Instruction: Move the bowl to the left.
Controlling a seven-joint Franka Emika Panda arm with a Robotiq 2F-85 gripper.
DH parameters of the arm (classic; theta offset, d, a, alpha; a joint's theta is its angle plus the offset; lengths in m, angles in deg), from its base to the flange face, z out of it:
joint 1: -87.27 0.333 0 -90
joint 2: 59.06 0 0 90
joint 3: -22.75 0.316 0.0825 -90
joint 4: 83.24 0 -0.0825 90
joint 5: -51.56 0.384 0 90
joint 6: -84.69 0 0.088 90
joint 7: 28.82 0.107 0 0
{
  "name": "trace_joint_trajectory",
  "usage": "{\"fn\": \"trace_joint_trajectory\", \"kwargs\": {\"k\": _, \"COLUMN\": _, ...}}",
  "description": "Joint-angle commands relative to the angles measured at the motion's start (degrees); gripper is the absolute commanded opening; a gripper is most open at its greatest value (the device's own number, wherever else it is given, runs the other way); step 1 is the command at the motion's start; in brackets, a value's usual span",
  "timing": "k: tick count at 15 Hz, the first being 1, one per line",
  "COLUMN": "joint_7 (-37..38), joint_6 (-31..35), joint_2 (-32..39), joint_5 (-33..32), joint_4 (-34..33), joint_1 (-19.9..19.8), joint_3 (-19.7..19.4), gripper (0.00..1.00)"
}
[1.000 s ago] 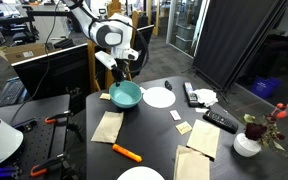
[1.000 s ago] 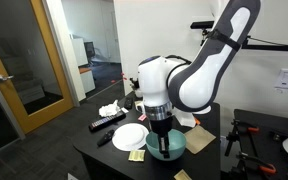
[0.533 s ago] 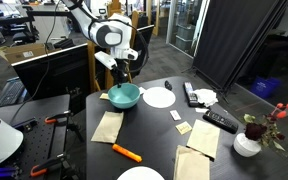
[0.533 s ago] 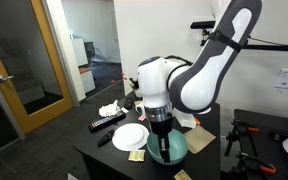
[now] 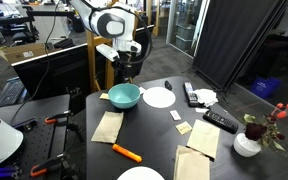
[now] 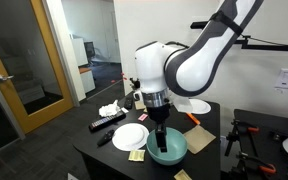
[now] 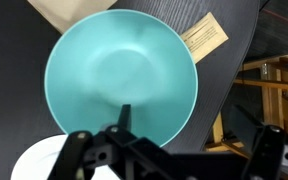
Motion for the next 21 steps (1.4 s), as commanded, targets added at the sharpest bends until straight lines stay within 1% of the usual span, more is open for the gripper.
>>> {"fn": "trace_joint_trajectory", "kwargs": {"k": 1, "joint_7": 0.34, "joint_6": -7.94, "joint_2": -6.68, "joint_5": 0.75, "joint_4": -0.24, "joint_1": -0.88, "joint_3": -0.49, "gripper": 1.0}}
{"fn": "trace_joint_trajectory", "kwargs": {"k": 4, "joint_7": 0.28, "joint_6": -12.61, "joint_2": -11.37, "joint_5": 0.58, "joint_4": -0.72, "joint_1": -1.25, "joint_3": -0.86, "gripper": 1.0}}
{"fn": "trace_joint_trajectory", "kwargs": {"k": 7, "joint_7": 0.96, "joint_6": -15.08, "joint_2": -15.66, "joint_5": -0.05, "joint_4": -0.71, "joint_1": -1.59, "joint_3": -1.3, "gripper": 1.0}}
{"fn": "trace_joint_trajectory", "kwargs": {"k": 11, "joint_7": 1.83, "joint_6": -15.51, "joint_2": -20.53, "joint_5": -0.57, "joint_4": -0.26, "joint_1": -2.14, "joint_3": -1.79, "gripper": 1.0}}
{"fn": "trace_joint_trajectory", "kwargs": {"k": 16, "joint_7": 2.39, "joint_6": -15.16, "joint_2": -24.68, "joint_5": -1.17, "joint_4": 0.08, "joint_1": -2.61, "joint_3": -2.23, "gripper": 1.0}}
{"fn": "trace_joint_trajectory", "kwargs": {"k": 19, "joint_7": 2.26, "joint_6": -14.68, "joint_2": -26.24, "joint_5": -0.72, "joint_4": 0.33, "joint_1": -2.83, "joint_3": -2.25, "gripper": 1.0}}
{"fn": "trace_joint_trajectory", "kwargs": {"k": 20, "joint_7": 0.96, "joint_6": -14.17, "joint_2": -23.95, "joint_5": -0.05, "joint_4": -0.94, "joint_1": -2.65, "joint_3": -2.11, "gripper": 1.0}}
{"fn": "trace_joint_trajectory", "kwargs": {"k": 21, "joint_7": 1.04, "joint_6": -14.18, "joint_2": -24.37, "joint_5": -0.05, "joint_4": -0.89, "joint_1": -2.69, "joint_3": -2.12, "gripper": 1.0}}
